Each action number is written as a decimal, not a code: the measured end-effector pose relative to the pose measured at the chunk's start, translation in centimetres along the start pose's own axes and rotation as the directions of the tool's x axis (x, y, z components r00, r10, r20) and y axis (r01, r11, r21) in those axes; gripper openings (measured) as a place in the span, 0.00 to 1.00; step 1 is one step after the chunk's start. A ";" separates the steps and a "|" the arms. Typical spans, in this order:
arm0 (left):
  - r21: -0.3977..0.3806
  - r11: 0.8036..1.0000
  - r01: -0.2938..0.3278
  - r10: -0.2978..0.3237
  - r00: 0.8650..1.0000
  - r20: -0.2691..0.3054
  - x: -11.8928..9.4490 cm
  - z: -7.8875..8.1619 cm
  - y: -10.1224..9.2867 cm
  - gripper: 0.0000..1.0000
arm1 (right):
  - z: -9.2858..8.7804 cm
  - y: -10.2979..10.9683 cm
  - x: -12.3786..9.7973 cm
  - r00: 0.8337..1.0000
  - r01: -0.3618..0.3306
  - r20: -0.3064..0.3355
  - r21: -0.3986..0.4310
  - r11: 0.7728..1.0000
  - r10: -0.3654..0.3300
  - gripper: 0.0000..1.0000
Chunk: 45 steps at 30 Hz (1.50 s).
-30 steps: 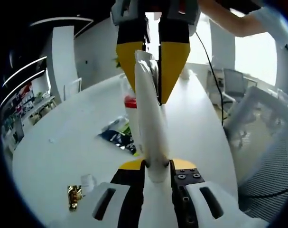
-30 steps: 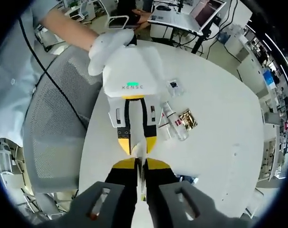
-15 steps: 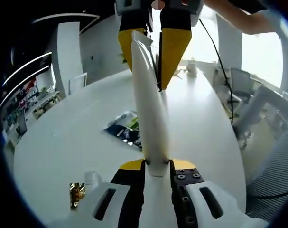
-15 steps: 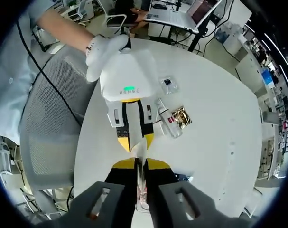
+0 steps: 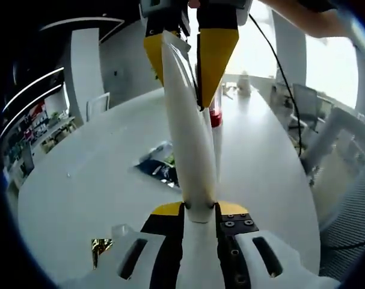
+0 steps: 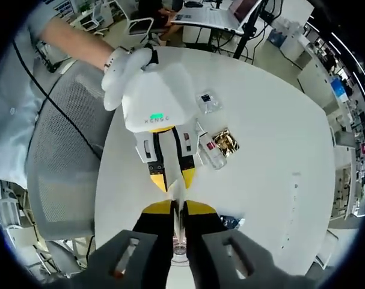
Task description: Arrange the skincare products in the storage area until every visible bottle or jar stands upright without overlapping.
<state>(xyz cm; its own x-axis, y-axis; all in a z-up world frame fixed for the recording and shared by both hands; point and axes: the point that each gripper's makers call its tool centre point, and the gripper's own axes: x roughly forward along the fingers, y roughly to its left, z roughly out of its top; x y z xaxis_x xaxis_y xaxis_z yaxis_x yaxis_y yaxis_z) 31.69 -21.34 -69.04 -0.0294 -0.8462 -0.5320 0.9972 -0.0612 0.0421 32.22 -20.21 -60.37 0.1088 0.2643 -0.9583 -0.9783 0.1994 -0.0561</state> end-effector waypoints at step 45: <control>0.017 1.000 0.012 -0.012 1.000 -0.013 -0.7 0.3 0.2 0.16 | -1.0 -0.4 0.2 0.999 0.028 -0.036 0.036 0.999 -0.026 0.34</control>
<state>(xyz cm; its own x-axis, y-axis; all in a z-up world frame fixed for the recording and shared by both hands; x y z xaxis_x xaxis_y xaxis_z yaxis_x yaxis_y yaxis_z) 31.86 -20.91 -68.44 -0.0408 -0.8383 -0.5436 0.9955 -0.0806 0.0497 32.47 -21.22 -60.85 0.1281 0.2246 -0.9660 -0.9679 0.2407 -0.0724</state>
